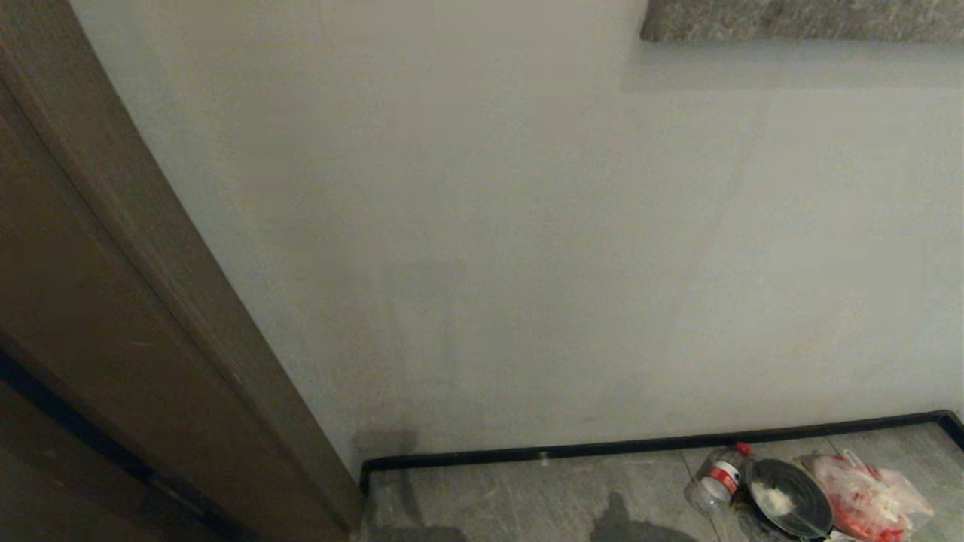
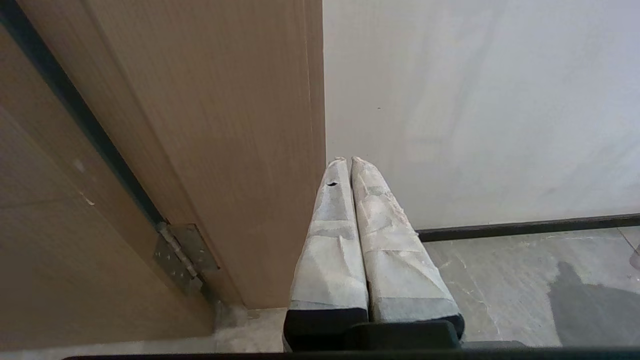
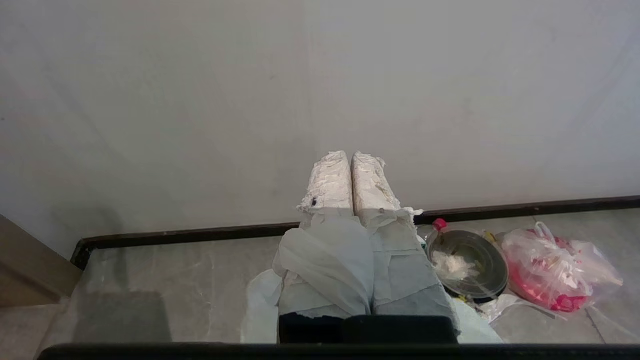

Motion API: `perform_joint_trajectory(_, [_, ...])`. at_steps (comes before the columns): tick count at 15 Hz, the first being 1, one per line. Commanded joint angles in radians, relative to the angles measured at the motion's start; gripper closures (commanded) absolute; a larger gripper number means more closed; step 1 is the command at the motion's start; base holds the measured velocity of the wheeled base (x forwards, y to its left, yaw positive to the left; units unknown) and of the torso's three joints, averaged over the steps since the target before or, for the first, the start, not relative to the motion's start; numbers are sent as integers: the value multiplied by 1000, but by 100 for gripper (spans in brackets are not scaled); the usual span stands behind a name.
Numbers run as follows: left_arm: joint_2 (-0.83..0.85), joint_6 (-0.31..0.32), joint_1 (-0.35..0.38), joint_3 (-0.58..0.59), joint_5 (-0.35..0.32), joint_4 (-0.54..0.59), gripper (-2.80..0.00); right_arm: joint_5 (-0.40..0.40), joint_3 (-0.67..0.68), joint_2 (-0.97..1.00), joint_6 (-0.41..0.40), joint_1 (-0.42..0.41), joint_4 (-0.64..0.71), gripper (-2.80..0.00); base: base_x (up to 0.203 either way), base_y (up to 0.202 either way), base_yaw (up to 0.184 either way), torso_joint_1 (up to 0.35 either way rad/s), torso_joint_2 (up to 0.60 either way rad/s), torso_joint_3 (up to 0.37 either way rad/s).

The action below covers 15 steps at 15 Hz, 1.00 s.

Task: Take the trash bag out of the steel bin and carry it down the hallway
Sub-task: Put the trash bag at the door

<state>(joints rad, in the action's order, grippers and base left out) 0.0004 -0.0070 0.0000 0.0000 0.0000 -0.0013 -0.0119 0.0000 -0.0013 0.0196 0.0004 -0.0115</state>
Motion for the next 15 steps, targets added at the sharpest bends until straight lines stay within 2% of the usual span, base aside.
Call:
perform_joint_trajectory(1, [0, -1, 0, 0, 0, 0, 0, 0, 0, 1, 2, 0, -1, 0, 0, 0, 0, 2, 5, -103])
perform_joint_trajectory(15, [0, -1, 0, 0, 0, 0, 0, 0, 0, 1, -3, 0, 1, 0, 0, 0, 0, 2, 0, -188])
